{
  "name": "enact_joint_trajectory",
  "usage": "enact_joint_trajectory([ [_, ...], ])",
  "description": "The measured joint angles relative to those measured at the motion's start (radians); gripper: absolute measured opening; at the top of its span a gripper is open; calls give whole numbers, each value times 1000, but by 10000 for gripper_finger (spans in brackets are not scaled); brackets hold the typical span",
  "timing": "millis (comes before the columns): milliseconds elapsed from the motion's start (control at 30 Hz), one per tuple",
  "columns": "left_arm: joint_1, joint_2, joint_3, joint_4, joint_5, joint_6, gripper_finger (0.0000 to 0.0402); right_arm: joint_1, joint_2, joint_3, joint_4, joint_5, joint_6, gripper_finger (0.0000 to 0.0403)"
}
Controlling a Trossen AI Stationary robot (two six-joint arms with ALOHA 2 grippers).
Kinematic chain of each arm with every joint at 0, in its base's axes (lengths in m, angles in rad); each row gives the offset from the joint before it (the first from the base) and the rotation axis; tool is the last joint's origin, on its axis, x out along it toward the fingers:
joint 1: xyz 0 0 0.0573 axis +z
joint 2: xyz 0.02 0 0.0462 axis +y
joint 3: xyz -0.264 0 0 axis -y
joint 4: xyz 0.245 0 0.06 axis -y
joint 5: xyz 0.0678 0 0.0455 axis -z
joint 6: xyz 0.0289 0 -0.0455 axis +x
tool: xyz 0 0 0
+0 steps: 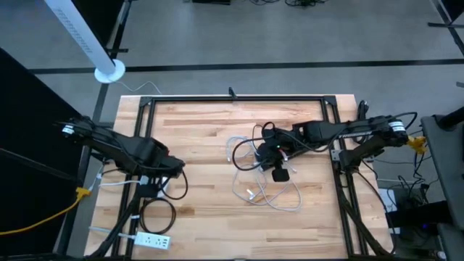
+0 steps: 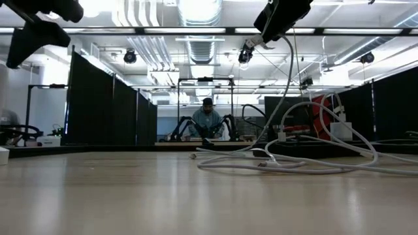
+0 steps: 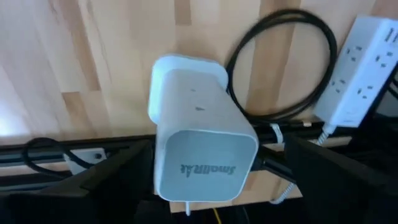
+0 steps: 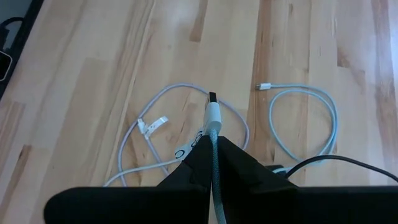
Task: Insert USB
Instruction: Insert the white charger cable into the top white outlet extension
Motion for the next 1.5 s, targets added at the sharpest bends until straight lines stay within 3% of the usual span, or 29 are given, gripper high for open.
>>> enact_joint_trajectory([
  [633,-88,0,-147,-1,-47,0,351,0,4,0,11,8,26,0],
  [967,-118,0,-173,23,-135,-21,351,0,4,0,13,10,52,0],
  [1500,-120,-42,-220,97,-132,-12,351,2,4,0,11,9,66,0],
])
